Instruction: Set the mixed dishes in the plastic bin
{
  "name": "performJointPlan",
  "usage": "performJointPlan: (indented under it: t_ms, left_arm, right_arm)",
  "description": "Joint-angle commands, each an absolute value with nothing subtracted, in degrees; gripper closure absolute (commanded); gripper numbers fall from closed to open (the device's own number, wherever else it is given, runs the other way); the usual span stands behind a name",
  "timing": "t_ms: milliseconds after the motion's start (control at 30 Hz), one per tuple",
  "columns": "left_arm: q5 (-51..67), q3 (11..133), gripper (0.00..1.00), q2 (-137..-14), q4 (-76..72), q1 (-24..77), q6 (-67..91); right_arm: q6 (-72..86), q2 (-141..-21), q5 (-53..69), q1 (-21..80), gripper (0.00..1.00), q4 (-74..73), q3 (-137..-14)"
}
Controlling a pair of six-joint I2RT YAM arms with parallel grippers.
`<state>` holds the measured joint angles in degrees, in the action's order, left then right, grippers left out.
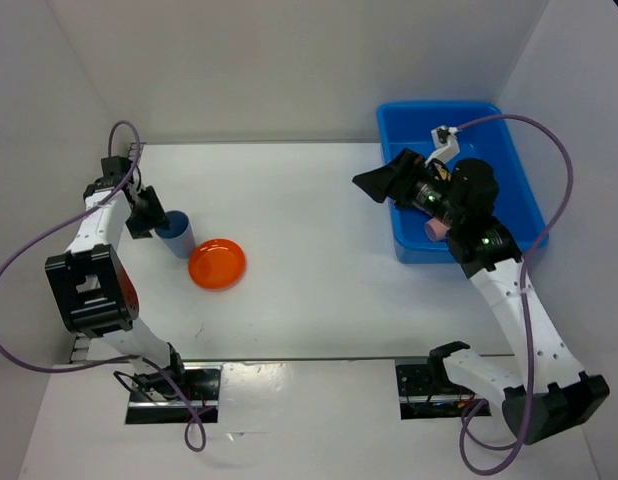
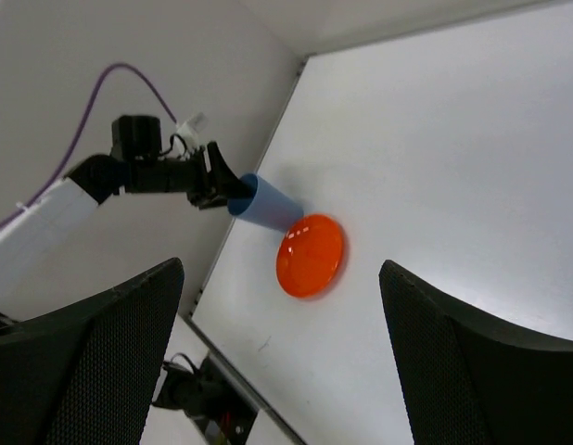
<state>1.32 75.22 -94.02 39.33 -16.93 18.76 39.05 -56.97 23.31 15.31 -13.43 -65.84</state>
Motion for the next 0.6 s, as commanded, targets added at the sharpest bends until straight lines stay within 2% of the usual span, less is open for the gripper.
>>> performJointPlan:
  t_ms: [0, 67, 133, 167, 400, 567]
  left_arm:
    - [0.26, 74.88, 0.43, -96.76, 38.23, -18.11, 15.74]
    - [1.66, 74.88, 0.56, -98.69, 37.71, -18.63, 14.94]
    - [2.37, 75.67, 0.8, -99.4, 37.71, -19.15, 14.41]
    - [2.37, 76.46, 0.98, -99.4, 37.71, -19.16, 14.41]
    - [-6.23, 85.75, 1.0, -89.75, 41.65, -17.41, 13.89]
    - [-2.99, 93.94, 1.0, -84.63, 45.68, -5.31, 13.36]
  right_arm:
    - [35.52, -60.46, 24.18, 18.8, 0.09, -14.59, -66.61]
    - [34.72, -63.87, 21.37, 23.45, 0.09, -16.43, -68.63]
    - [34.19, -66.08, 16.8, 28.53, 0.09, -17.04, -70.74]
    - [34.19, -68.27, 15.4, 30.13, 0.09, -17.05, -71.27]
    - [34.72, -78.55, 5.81, 42.96, 0.09, -15.56, -77.76]
    - [34.72, -85.24, 0.11, 48.85, 0.09, -18.09, -84.89]
